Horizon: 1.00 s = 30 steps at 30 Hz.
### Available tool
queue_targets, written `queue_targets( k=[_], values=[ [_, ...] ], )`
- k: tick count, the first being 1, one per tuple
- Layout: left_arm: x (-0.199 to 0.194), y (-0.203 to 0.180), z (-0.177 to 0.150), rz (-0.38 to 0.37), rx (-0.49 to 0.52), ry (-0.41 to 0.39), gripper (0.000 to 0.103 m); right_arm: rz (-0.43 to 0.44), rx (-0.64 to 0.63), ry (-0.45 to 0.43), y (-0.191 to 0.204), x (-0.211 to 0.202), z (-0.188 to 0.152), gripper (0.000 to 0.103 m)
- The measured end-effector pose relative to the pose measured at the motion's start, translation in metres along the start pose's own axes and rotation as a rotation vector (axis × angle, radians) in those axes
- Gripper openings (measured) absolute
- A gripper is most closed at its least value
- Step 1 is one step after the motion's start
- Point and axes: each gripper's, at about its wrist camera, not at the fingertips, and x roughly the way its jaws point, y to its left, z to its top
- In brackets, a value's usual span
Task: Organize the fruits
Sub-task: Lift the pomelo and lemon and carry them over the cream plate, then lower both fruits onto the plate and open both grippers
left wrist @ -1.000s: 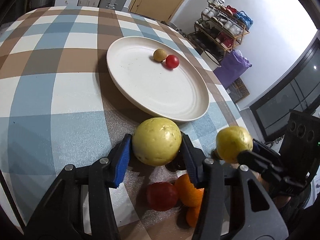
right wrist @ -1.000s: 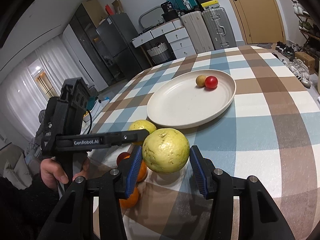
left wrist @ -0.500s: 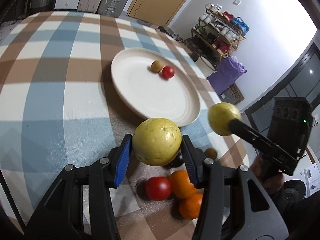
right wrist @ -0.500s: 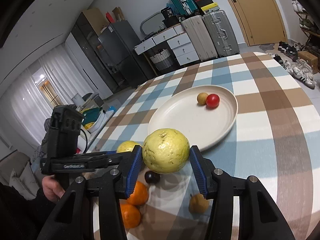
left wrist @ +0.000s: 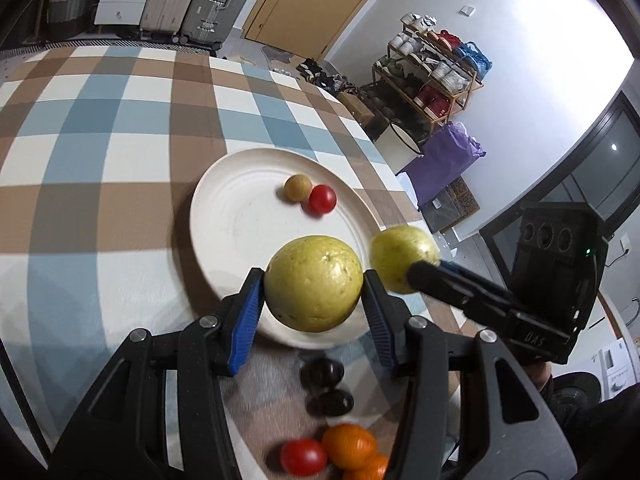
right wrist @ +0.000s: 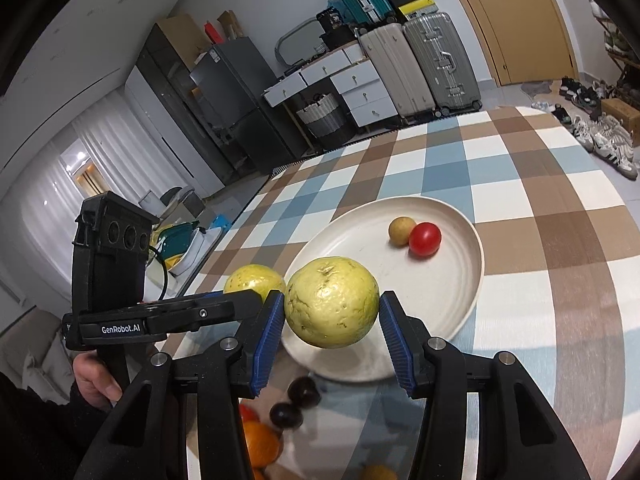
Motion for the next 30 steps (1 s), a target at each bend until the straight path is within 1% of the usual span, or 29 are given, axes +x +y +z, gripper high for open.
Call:
queue_targets(
  k=[5, 9, 14, 18, 26, 29, 30],
  values=[
    [0.017, 0.002, 0.02, 0.005, -0.002, 0.017, 0.046, 0.014, 0.031, 0.036, -0.012, 0.017, 0.012, 0.049],
    [0.032, 0.006, 0.033, 0.011, -0.014, 0.034, 0.046, 0.017, 0.055, 0.046, -0.022, 0.026, 0.022, 0.049],
    [0.052, 0.012, 0.047, 0.024, -0.016, 0.061, 0.046, 0.009, 0.069, 0.07, -0.033, 0.036, 0.029, 0.049],
    [0.063, 0.017, 0.053, 0.025, -0.02, 0.074, 0.046, 0.001, 0.085, 0.087, -0.042, 0.045, 0.032, 0.049],
    [0.081, 0.026, 0.061, 0.029, -0.039, 0.091, 0.046, -0.012, 0.098, 0.094, -0.047, 0.054, 0.034, 0.05],
    [0.084, 0.026, 0.063, 0.055, -0.044, 0.088, 0.046, -0.021, 0.102, 0.098, -0.048, 0.055, 0.034, 0.05],
    [0.083, 0.025, 0.063, 0.052, -0.043, 0.085, 0.046, -0.021, 0.108, 0.1, -0.049, 0.055, 0.035, 0.05]
  ],
)
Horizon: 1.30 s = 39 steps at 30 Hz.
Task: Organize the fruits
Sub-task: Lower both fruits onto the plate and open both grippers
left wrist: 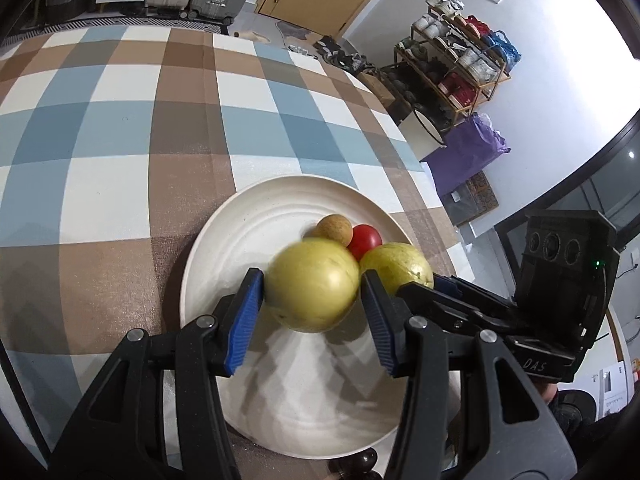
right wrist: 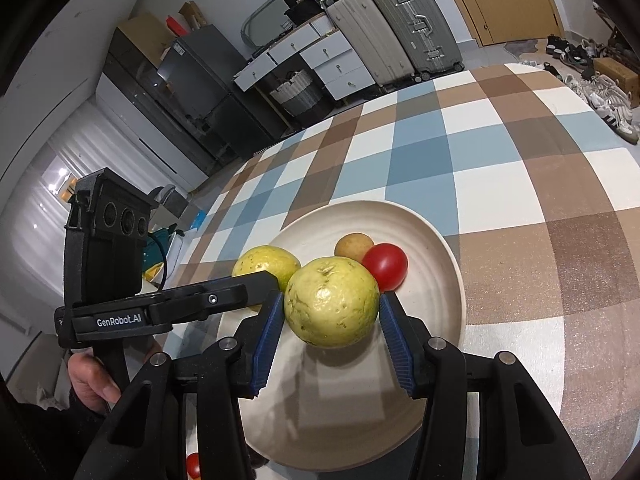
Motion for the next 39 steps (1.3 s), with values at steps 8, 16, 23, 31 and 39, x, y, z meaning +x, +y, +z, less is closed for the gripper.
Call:
queue_targets(
  k=[8, 16, 23, 31, 39],
  values=[
    [-0.017, -0.012, 0.001, 0.007, 0.02, -0.041, 0.046, -0.016, -0.012, -0.059, 0.005, -0.016, 0.005, 0.052],
    [-0.041, -0.022, -0.015, 0.037, 0.036, -0.072, 0.046, -0.016, -0.042, -0.113, 0.018, -0.04, -0.002, 0.052],
    [-0.062, -0.037, -0.037, 0.094, 0.093, -0.108, 0.047, -0.053, -0.092, -0.158, 0.033, -0.058, -0.016, 0.052],
    [-0.087, -0.053, -0.065, 0.137, 0.126, -0.138, 0.047, -0.074, -0.128, -0.19, 0.049, -0.074, -0.035, 0.057],
    [-0.114, -0.071, -0.099, 0.158, 0.147, -0.176, 0.062, -0.066, -0.161, -0.238, 0.065, -0.091, -0.052, 0.076]
  ],
)
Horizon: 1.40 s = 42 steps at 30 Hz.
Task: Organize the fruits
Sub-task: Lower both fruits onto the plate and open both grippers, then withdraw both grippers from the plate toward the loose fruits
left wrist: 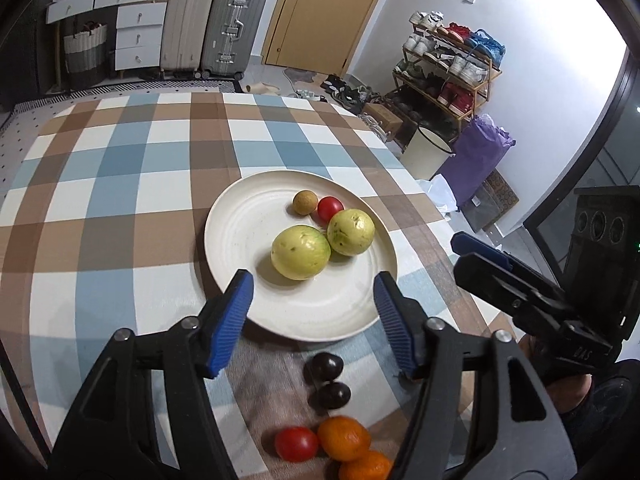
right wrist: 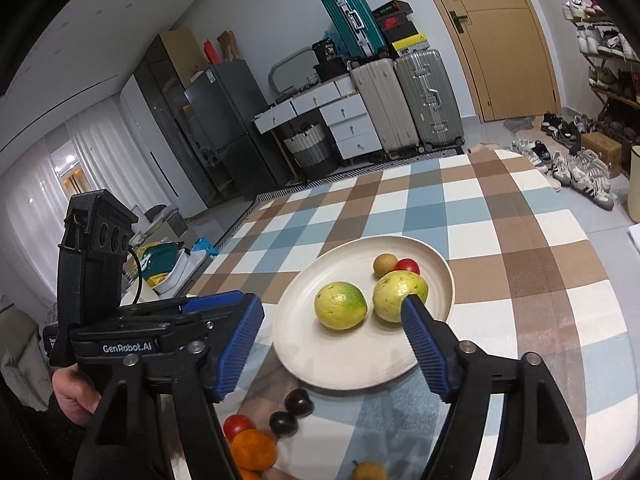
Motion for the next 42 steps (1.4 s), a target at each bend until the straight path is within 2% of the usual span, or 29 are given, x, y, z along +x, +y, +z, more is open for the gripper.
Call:
queue_targets(
  k=[5, 9, 13, 19, 22, 24, 29, 35, 42],
  values=[
    [-0.021, -0.006, -0.018, 0.041, 0.014, -0.028, 0.069, -0.004, -0.019, -0.031, 0.011, -0.015, -0.008, 0.086],
    [-0.04, -0.009, -0.031, 0.077, 0.023, -0.06, 0.08, -0.012, -0.036, -0.055, 0.018, -0.028, -0.016, 0.097],
    [-0.057, -0.013, -0.045, 0.102, 0.028, -0.088, 0.081, -0.032, -0.059, -0.065, 0.027, -0.04, -0.025, 0.101],
    [-0.076, -0.015, -0.068, 0.132, 0.024, -0.107, 0.086, -0.058, -0.077, -0.078, 0.035, -0.055, -0.039, 0.102],
    [-0.084, -0.016, -0.082, 0.145, 0.02, -0.121, 0.092, -0.067, -0.08, -0.084, 0.039, -0.062, -0.046, 0.102],
    [-0.088, -0.017, -0.09, 0.147, 0.016, -0.126, 0.1, -0.082, -0.088, -0.084, 0.042, -0.067, -0.051, 0.102],
    [-0.092, -0.023, -0.109, 0.145, 0.023, -0.119, 0.102, -0.113, -0.097, -0.082, 0.045, -0.074, -0.064, 0.102],
    [-0.085, -0.037, -0.133, 0.156, 0.056, -0.07, 0.102, -0.145, -0.1, -0.04, 0.046, -0.076, -0.08, 0.102],
    [-0.072, -0.043, -0.151, 0.141, 0.04, -0.009, 0.102, -0.174, -0.096, -0.021, 0.046, -0.086, -0.092, 0.102]
  ],
)
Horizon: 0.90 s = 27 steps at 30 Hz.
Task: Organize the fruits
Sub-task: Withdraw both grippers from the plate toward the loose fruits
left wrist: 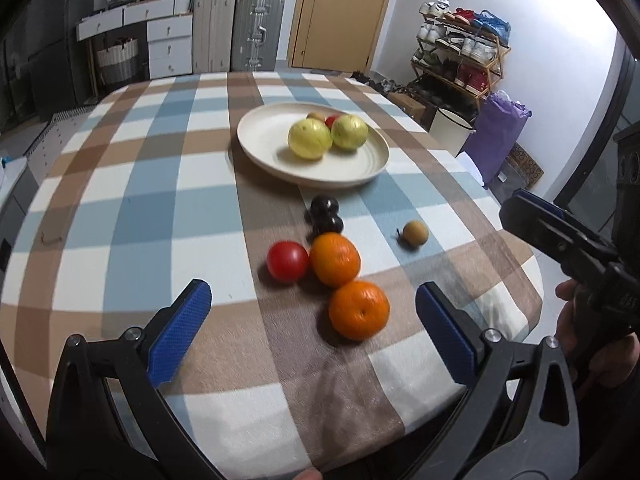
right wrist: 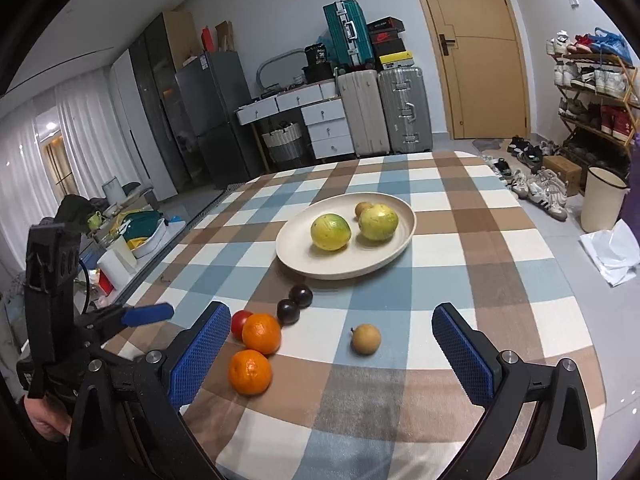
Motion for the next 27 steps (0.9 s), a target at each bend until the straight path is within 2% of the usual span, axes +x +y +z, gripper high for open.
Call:
queue_targets(
  k=[15, 20, 25, 27],
  values=[
    [0.046, -0.01, -0.016, -0.002, 0.008, 0.111, 0.102, -0.023, -0.014, 0.048, 0.003, 0.002, -0.017, 0.102],
    [0.055, -0.01, -0.015, -0.003, 0.002, 0.12, 0.101, -0.016, 0.001, 0.059, 0.001, 0.003, -0.023, 0.102],
    [0.056, -0.003, -0.015, -0.089, -0.04, 0.115, 0.094, -0.024, 0.01, 0.068, 0.0, 0.002, -0.029, 0.102],
    [0.056, -0.002, -0.014, -0.103, -0.043, 0.11, 0.083, -0.024, 0.018, 0.071, -0.002, 0.002, -0.031, 0.102]
  ],
)
